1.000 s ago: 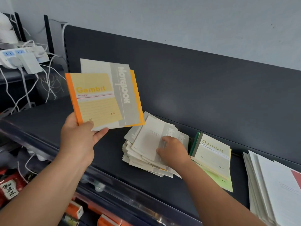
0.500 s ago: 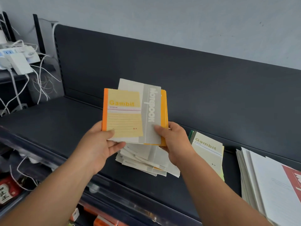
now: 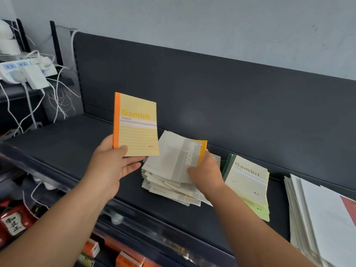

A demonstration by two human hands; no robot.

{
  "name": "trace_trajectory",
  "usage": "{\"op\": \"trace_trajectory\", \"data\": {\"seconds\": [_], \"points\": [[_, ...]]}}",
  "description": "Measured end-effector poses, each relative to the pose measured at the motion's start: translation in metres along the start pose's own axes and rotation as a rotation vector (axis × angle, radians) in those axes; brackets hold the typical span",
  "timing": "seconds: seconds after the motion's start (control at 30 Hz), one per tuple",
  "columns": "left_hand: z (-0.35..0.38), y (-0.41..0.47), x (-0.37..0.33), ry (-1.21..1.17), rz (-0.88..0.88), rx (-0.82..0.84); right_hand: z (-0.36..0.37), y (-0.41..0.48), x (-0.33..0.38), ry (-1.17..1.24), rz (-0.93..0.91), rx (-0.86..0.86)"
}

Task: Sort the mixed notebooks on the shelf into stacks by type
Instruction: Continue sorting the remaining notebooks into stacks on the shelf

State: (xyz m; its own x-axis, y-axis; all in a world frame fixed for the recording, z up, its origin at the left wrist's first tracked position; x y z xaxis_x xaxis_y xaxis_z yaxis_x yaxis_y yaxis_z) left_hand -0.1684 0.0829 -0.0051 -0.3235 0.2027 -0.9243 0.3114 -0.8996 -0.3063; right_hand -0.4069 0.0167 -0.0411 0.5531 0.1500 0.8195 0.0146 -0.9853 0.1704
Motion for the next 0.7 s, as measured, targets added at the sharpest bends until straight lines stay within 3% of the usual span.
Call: {"op": "trace_trajectory", "data": {"seconds": [0.17,0.37,0.57,0.7], "points": [[0.031,-0.012,0.004,0.096,-0.017,0.113,-0.016,-0.009,0.006,-0.063,-0.038,0.034],[0.095,-0.023,0.025,0.273,-0.058,0.253,-0.091,-0.044,0.000,0.052,-0.066,-0.213],[0.182,-0.038,0.071,0.417,-0.153,0.442,-0.129,-0.068,-0.021,0.068,-0.050,-0.235],[0.213,-0.040,0.085,0.722,0.037,0.376,-0.143,-0.073,-0.044,-0.011,-0.012,-0.199]]}}
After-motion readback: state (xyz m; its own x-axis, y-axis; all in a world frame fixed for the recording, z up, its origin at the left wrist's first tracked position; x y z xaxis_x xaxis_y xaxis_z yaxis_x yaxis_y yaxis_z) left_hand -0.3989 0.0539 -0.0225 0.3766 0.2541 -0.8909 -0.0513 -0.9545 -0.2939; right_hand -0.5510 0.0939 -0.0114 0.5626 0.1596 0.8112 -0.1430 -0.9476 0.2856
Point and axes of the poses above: each hand's wrist, its own y-axis towards the middle knuckle, its own z-axis out of the palm, x = y × z, the point moved 8 cm from there along y, towards the middle knuckle, and after that the axes turned 14 degrees about -z, right-handed, at the moved point
